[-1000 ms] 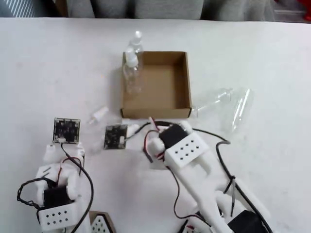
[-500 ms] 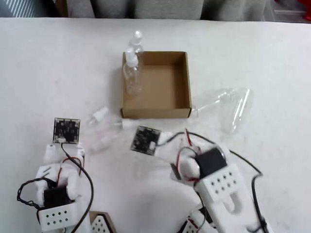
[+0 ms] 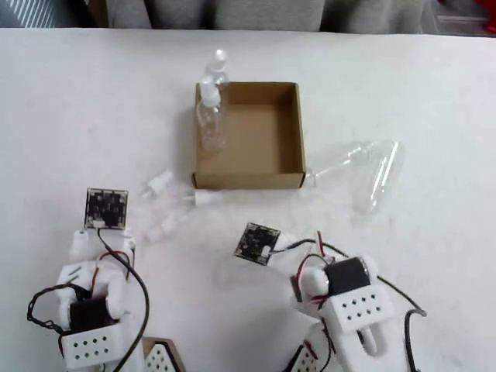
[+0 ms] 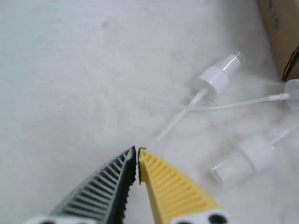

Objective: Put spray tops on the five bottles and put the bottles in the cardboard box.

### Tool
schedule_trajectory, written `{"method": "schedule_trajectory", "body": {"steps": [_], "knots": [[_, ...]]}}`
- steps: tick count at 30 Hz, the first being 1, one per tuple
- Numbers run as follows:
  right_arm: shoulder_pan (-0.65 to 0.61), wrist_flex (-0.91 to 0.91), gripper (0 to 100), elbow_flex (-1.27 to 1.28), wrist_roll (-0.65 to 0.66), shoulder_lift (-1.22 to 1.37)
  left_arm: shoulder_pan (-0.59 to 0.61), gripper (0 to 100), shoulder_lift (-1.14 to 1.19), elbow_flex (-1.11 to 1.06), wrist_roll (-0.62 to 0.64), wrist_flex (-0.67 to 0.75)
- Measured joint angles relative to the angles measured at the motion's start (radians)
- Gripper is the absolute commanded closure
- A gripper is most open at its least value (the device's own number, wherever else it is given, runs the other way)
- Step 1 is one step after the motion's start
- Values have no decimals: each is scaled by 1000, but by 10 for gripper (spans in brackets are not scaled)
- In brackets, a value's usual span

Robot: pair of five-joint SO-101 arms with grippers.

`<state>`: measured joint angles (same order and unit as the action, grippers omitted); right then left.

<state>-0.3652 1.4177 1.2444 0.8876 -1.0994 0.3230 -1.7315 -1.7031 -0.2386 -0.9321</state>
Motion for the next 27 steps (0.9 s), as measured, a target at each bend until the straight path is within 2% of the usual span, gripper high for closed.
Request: {"method": "schedule_trajectory", "body": {"steps": [5,15,27], "knots": [[94,-167,983,40,2,89,0,976,0,0,0,0],[117,-485,983,40,-189,344,0,976,0,0,0,0],[117,-514,982,-92,-236,512,0,976,0,0,0,0]]}}
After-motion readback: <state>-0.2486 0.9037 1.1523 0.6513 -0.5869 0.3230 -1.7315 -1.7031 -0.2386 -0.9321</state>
